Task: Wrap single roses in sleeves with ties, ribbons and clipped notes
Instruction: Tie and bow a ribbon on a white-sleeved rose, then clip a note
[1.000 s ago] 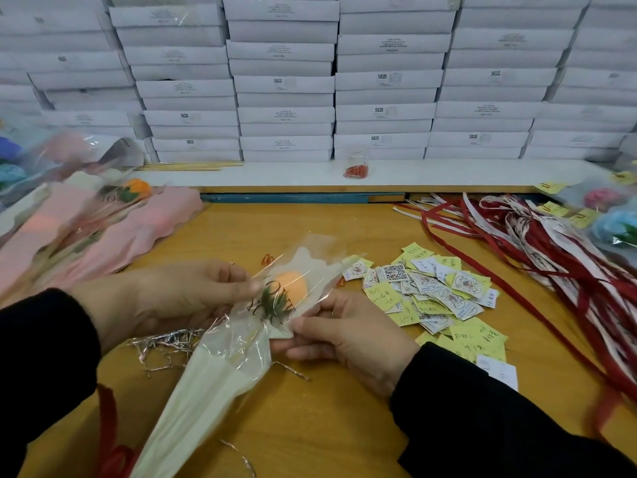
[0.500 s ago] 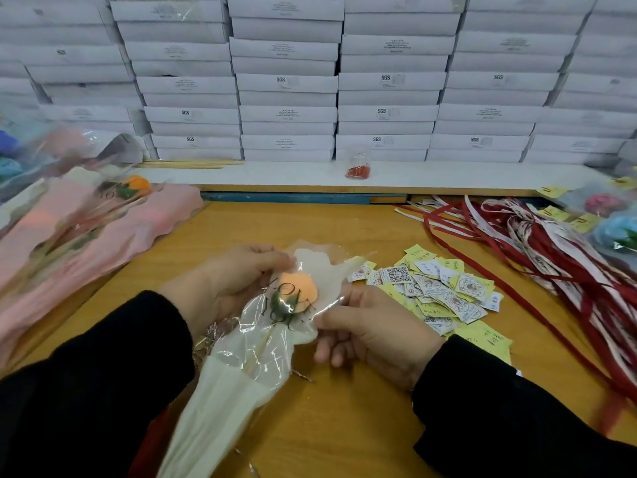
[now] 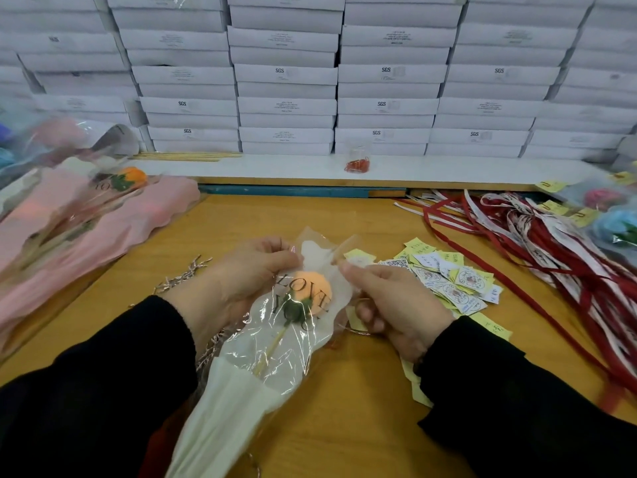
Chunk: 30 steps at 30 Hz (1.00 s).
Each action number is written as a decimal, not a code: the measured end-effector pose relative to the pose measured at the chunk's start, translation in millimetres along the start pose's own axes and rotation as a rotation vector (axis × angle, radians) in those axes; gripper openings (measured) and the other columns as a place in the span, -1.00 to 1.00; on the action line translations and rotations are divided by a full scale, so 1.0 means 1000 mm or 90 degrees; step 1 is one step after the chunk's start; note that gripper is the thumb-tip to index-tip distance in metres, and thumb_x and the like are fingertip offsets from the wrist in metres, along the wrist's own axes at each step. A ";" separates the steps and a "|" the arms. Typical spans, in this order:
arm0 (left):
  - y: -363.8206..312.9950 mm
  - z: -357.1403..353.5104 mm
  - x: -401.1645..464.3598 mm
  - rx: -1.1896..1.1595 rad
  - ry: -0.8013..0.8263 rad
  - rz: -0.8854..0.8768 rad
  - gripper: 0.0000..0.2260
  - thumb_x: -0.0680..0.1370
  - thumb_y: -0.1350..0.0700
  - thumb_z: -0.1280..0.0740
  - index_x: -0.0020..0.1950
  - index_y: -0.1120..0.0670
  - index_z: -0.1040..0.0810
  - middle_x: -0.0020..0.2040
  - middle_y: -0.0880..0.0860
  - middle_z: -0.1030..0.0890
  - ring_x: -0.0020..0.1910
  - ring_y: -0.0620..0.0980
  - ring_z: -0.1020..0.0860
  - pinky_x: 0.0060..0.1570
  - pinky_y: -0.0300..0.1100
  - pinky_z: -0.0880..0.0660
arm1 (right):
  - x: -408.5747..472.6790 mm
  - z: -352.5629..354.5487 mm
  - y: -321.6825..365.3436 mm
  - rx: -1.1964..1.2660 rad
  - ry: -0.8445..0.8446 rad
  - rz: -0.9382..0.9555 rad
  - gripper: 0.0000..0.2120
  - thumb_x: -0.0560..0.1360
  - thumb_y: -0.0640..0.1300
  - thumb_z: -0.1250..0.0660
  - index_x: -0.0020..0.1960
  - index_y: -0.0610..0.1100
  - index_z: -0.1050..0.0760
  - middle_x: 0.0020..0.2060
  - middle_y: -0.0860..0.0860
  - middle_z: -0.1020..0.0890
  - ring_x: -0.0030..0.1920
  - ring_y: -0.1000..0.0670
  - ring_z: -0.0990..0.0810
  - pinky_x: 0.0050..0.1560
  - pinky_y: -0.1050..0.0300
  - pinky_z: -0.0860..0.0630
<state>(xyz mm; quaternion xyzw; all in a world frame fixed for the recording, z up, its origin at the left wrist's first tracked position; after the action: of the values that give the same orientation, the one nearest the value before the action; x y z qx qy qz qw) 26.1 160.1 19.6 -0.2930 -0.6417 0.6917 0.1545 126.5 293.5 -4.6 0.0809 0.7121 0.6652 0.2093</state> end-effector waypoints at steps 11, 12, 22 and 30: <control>0.001 -0.002 -0.009 0.100 0.042 0.027 -0.90 0.42 0.17 -0.39 -0.18 0.21 -0.58 -0.41 0.04 -0.62 -0.44 -0.05 -0.54 -0.34 -0.22 -0.47 | -0.012 -0.013 0.005 -0.007 0.058 0.073 -0.89 0.45 -0.33 -0.36 -0.19 -0.23 -0.44 -0.62 0.03 -0.46 -0.65 0.14 -0.34 -0.66 0.35 -0.23; 0.000 -0.001 -0.007 0.085 0.028 0.009 -0.93 0.41 0.20 -0.40 -0.19 0.21 -0.57 -0.41 0.03 -0.61 -0.44 -0.06 -0.53 -0.35 -0.20 -0.47 | -0.011 -0.012 0.006 0.009 0.041 0.078 -0.87 0.46 -0.35 -0.34 -0.21 -0.23 -0.42 -0.63 0.02 -0.45 -0.66 0.13 -0.34 -0.66 0.34 -0.23; -0.025 0.000 -0.004 0.018 -0.011 -0.129 -0.90 0.47 0.28 -0.36 -0.26 0.23 -0.55 -0.49 0.02 -0.56 -0.57 -0.11 -0.49 -0.55 -0.34 -0.43 | -0.028 -0.041 -0.004 0.061 0.355 -0.096 -0.62 0.27 0.06 -0.43 -0.05 -0.17 -0.48 -0.30 -0.05 -0.59 -0.58 0.12 -0.46 -0.63 0.34 -0.35; -0.021 0.004 0.003 0.097 -0.029 -0.112 -0.92 0.41 0.22 -0.41 -0.19 0.23 -0.59 -0.40 0.08 -0.53 -0.49 -0.04 -0.42 -0.38 -0.18 -0.36 | -0.036 -0.066 -0.014 0.084 0.235 -0.018 -0.64 0.43 -0.38 -0.38 0.16 -0.42 -0.34 -0.32 -0.20 -0.60 -0.59 0.06 -0.53 -0.61 0.29 -0.44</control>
<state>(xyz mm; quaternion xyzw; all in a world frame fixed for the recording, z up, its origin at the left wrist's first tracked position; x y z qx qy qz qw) 18.5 161.2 39.4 -0.2074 -0.6139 0.7287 0.2217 134.4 217.7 -9.8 -0.0386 0.7816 0.6176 0.0786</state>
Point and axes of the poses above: each hand's wrist, its own x-axis towards the middle knuckle, its own z-axis out of the back of the hand, y = z × x, the point moved 2 cm from there along x, towards the middle knuckle
